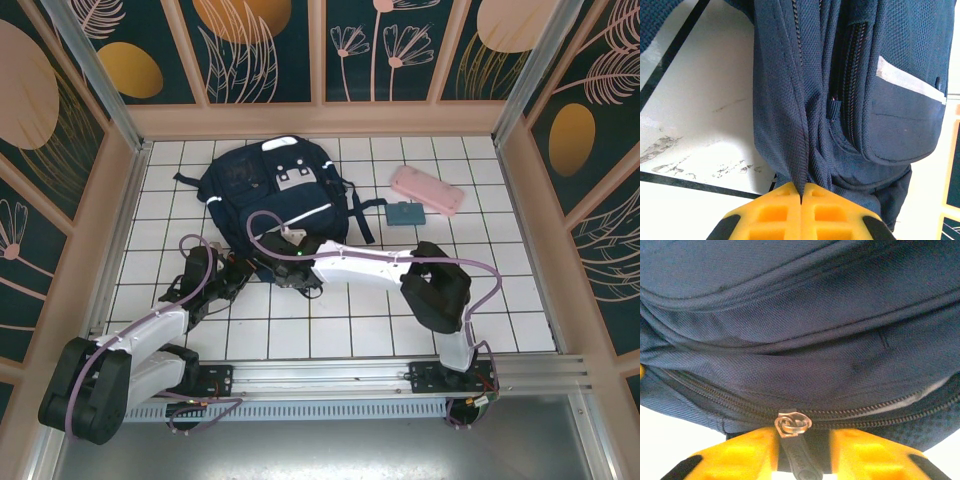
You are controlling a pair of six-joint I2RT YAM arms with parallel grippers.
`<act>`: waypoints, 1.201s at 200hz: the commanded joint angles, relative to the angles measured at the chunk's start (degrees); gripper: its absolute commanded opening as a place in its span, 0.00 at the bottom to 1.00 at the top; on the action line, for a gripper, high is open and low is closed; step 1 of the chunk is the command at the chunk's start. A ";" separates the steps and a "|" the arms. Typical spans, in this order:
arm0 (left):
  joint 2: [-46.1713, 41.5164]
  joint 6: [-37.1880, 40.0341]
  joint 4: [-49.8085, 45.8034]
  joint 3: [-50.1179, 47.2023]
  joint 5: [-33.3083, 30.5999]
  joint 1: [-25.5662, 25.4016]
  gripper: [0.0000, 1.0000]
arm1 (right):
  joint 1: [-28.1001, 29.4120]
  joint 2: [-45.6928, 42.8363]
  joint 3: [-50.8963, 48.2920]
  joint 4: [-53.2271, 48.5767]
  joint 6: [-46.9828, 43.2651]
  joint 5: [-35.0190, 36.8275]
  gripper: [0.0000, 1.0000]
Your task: Pack the student bag
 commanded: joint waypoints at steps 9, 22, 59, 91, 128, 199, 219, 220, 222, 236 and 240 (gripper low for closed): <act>-1.27 1.45 1.59 1.54 0.39 0.40 0.00 | 0.29 1.58 1.66 -4.30 -3.09 2.84 0.35; -1.31 1.48 1.49 1.52 0.30 0.40 0.00 | 0.65 1.53 2.01 -5.35 -3.55 4.09 0.31; -1.35 1.41 1.30 1.36 -0.05 0.40 0.00 | 1.37 1.36 2.73 -7.36 -5.57 6.07 0.18; -1.52 1.44 0.45 1.43 -1.21 0.39 0.00 | 1.38 0.57 2.48 -8.07 -6.08 7.27 0.06; -2.21 1.41 -2.69 0.92 -6.03 0.40 0.00 | 0.36 -2.91 -0.79 -8.41 -5.64 9.03 0.02; -3.05 1.36 -3.96 -0.93 -10.89 0.42 0.00 | -9.88 -15.32 -19.52 -1.93 -11.88 10.60 0.02; -2.37 1.60 -3.93 -0.27 -10.82 0.47 0.00 | -12.88 -18.33 -22.55 4.43 -16.73 5.78 0.04; -2.30 1.62 -3.98 -0.24 -10.80 0.48 0.00 | -12.92 -18.49 -22.66 4.78 -17.05 5.44 0.04; -2.21 1.60 -3.95 -0.11 -10.78 0.48 0.00 | -13.01 -18.78 -22.85 5.41 -17.69 4.86 0.05; -1.49 1.85 -4.03 0.47 -10.52 0.42 0.00 | -13.05 -20.59 -23.92 9.70 -21.49 0.94 0.07; -1.30 1.99 -4.15 0.69 -10.45 0.45 0.00 | -13.13 -20.98 -24.18 10.71 -22.31 0.09 0.07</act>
